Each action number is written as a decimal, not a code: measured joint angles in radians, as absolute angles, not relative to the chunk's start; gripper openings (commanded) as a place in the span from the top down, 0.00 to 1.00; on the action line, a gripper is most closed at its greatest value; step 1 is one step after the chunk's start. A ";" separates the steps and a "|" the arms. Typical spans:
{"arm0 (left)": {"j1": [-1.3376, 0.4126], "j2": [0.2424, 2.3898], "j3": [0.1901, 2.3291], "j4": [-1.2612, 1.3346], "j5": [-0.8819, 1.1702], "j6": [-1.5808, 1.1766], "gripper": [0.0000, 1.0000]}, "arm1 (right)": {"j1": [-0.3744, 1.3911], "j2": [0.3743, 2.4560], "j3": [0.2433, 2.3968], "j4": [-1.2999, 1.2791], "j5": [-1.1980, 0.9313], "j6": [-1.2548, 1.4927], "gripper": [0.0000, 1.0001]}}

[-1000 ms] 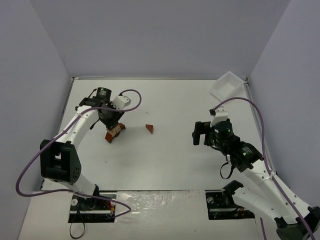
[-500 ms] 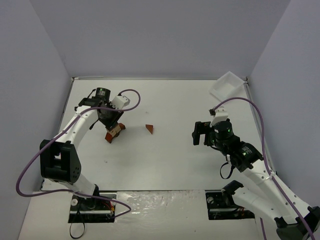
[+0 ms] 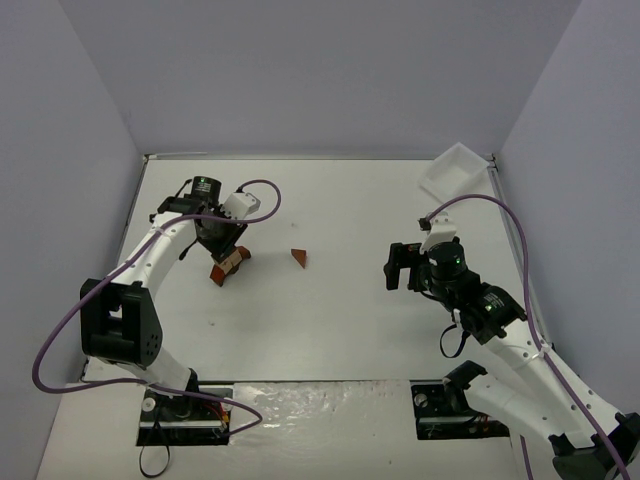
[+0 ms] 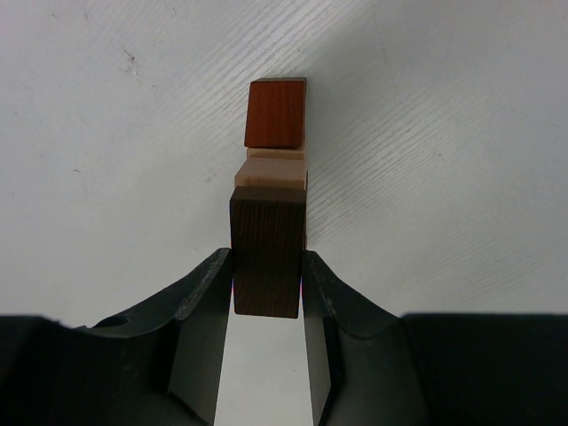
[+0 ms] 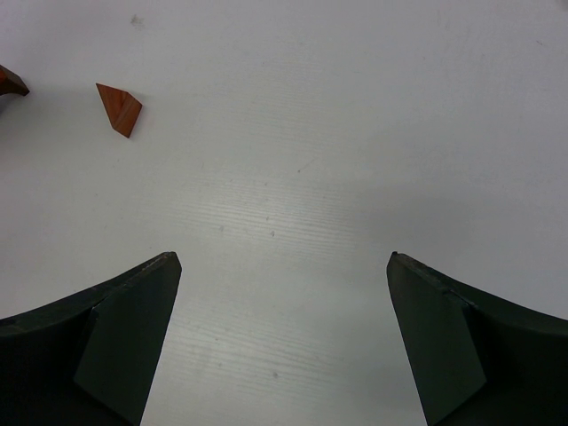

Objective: Build the wood block tower

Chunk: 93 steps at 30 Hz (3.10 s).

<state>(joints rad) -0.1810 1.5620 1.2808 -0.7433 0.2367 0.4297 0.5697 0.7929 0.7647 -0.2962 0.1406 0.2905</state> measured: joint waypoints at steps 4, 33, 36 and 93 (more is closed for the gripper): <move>-0.181 1.562 1.281 -0.743 0.237 0.430 0.83 | 0.570 0.793 0.765 -0.296 0.140 0.290 0.00; -0.181 1.562 1.281 -0.743 0.237 0.428 0.49 | 0.570 0.793 0.762 -0.296 0.129 0.291 0.00; -0.181 1.562 1.281 -0.743 0.241 0.421 0.47 | 0.570 0.795 0.762 -0.296 0.120 0.290 0.00; -0.175 1.147 1.256 -0.885 0.386 -0.348 0.35 | 0.775 2.005 1.251 0.170 -0.049 0.117 1.00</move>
